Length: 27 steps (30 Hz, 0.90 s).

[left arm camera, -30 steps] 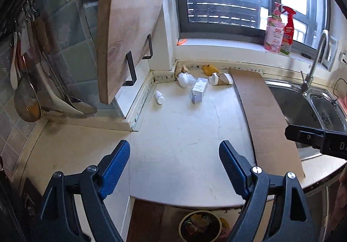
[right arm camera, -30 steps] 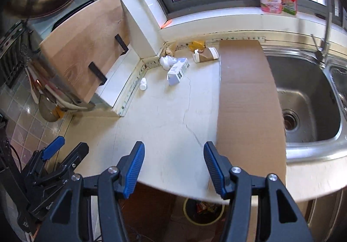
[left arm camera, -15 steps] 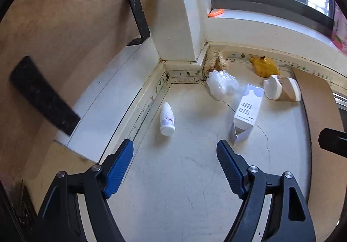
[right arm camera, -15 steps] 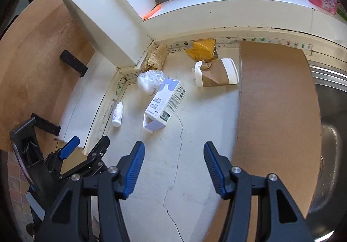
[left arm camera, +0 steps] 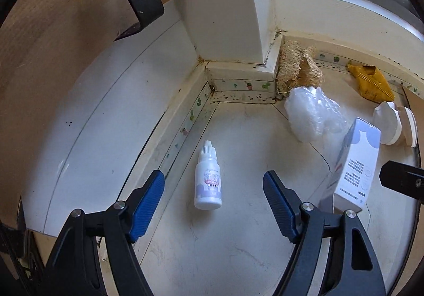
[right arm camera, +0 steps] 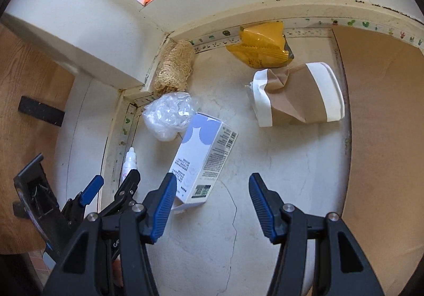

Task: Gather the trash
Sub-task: 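Grasp the white dropper bottle with the left gripper while the right gripper grasps the white-blue carton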

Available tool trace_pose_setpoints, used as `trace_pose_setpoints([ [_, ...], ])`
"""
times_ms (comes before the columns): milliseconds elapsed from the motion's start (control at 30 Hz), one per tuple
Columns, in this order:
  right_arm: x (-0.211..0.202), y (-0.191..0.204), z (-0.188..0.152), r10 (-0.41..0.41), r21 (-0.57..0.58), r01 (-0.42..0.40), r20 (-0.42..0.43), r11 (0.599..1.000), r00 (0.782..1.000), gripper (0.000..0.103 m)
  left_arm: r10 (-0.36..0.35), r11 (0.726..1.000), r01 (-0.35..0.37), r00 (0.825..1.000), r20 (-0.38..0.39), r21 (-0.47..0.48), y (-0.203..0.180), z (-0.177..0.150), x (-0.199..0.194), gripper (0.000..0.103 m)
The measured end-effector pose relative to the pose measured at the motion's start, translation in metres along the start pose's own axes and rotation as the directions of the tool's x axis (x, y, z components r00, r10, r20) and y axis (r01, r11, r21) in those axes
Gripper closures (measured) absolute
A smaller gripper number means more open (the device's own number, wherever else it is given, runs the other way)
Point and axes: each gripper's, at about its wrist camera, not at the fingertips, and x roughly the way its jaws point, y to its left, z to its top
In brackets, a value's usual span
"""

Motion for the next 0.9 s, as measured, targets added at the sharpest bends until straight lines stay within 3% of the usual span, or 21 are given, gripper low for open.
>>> trace_pose_setpoints([
  [233, 0.021, 0.006, 0.020, -0.046, 0.059, 0.047, -0.016, 0.997, 0.999, 0.046, 0.005, 1.000, -0.004, 0.999, -0.033, 0.006, 0.000, 0.002, 0.015, 0.028],
  [500, 0.048, 0.035, 0.026, -0.159, -0.030, 0.158, -0.030, 0.987, 0.987, 0.040, -0.007, 1.000, 0.007, 0.999, -0.052, -0.010, 0.004, 0.011, 0.035, 0.029],
  [567, 0.051, 0.040, 0.025, -0.187, -0.062, 0.185, -0.025, 0.981, 0.982, 0.040, -0.009, 1.000, 0.008, 0.998, -0.057, -0.009, 0.005, 0.013, 0.037, 0.032],
  [633, 0.052, 0.042, 0.025, -0.191, -0.082, 0.189, -0.016, 0.978, 0.981, 0.040, -0.016, 1.000, 0.015, 0.997, -0.074, -0.011, 0.006, 0.014, 0.042, 0.044],
  [700, 0.054, 0.044, 0.025, -0.205, -0.099, 0.203, -0.014, 0.974, 0.979, 0.041, -0.020, 1.000, 0.018, 0.996, -0.092, -0.024, 0.008, 0.016, 0.046, 0.045],
  [900, 0.049, 0.044, 0.021, -0.213, -0.122, 0.209, -0.024, 0.970, 0.977, 0.057, -0.037, 0.998, 0.031, 0.994, -0.107, -0.056, 0.017, 0.019, 0.058, 0.054],
])
